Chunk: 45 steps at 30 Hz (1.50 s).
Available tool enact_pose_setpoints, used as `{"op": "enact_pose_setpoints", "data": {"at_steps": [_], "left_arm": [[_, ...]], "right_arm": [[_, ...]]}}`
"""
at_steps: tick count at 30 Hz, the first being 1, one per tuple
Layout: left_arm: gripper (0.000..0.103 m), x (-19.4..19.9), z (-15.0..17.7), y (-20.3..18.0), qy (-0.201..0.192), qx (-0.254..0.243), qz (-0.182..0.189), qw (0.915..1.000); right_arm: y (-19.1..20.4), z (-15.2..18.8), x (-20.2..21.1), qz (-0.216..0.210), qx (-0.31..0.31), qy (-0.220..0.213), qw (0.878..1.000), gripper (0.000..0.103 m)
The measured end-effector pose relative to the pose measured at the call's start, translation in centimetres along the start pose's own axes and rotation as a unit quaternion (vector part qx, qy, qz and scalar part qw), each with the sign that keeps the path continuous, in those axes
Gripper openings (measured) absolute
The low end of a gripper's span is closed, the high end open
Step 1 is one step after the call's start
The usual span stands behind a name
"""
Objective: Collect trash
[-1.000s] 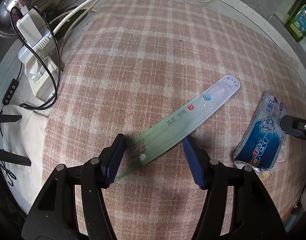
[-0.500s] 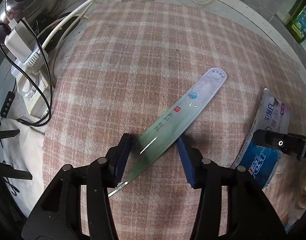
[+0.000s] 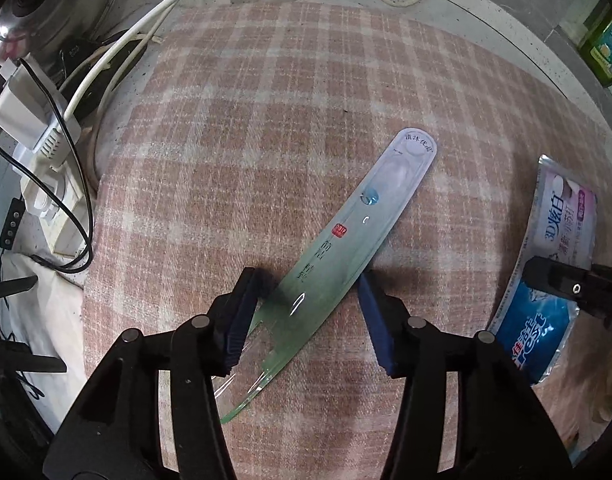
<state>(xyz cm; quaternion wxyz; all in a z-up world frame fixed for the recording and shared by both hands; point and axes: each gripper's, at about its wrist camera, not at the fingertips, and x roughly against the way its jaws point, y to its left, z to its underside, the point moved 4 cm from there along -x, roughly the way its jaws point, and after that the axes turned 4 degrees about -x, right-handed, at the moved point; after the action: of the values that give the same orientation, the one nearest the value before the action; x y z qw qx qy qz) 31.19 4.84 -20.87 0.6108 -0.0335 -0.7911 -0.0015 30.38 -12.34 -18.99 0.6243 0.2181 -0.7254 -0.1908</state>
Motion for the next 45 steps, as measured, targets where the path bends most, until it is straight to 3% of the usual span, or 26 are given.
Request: {"op": "enact_pose_setpoints", "data": {"at_steps": [4,7,9,15,22,29,45], "left_arm": [[0.050,0.0,-0.4,0.0,-0.004,-0.013,-0.003,0.9999],[0.034,0.0,-0.8,0.1,-0.008,0.005,0.014,0.9999],[0.030,0.1,-1.1,0.4,-0.011,0.034,0.040,0.9986],[0.029,1.5,-0.3,1.8,-0.028,0.071,0.078,0.9941],[0.029,4.4,1.1,2.7,-0.063,0.084,0.077,0.9915],[0.029,8.2,4.9,3.8,-0.093,0.105,0.079,0.9870],[0.029,10.8,13.5,3.4,-0.116,0.120,0.086,0.9821]], "right_arm": [[-0.1,0.0,-0.1,-0.001,-0.004,0.002,1.000,0.009],[-0.5,-0.1,-0.5,0.001,-0.010,0.005,1.000,0.012],[-0.5,0.0,-0.4,-0.004,-0.011,0.003,1.000,0.010],[0.3,0.2,0.9,-0.010,0.009,-0.010,1.000,0.006],[2.4,0.8,2.2,-0.025,0.029,-0.024,0.999,0.003],[3.7,2.0,3.0,-0.025,0.040,-0.032,0.998,0.002],[5.9,6.5,5.7,-0.028,0.076,-0.046,0.996,0.002]]}}
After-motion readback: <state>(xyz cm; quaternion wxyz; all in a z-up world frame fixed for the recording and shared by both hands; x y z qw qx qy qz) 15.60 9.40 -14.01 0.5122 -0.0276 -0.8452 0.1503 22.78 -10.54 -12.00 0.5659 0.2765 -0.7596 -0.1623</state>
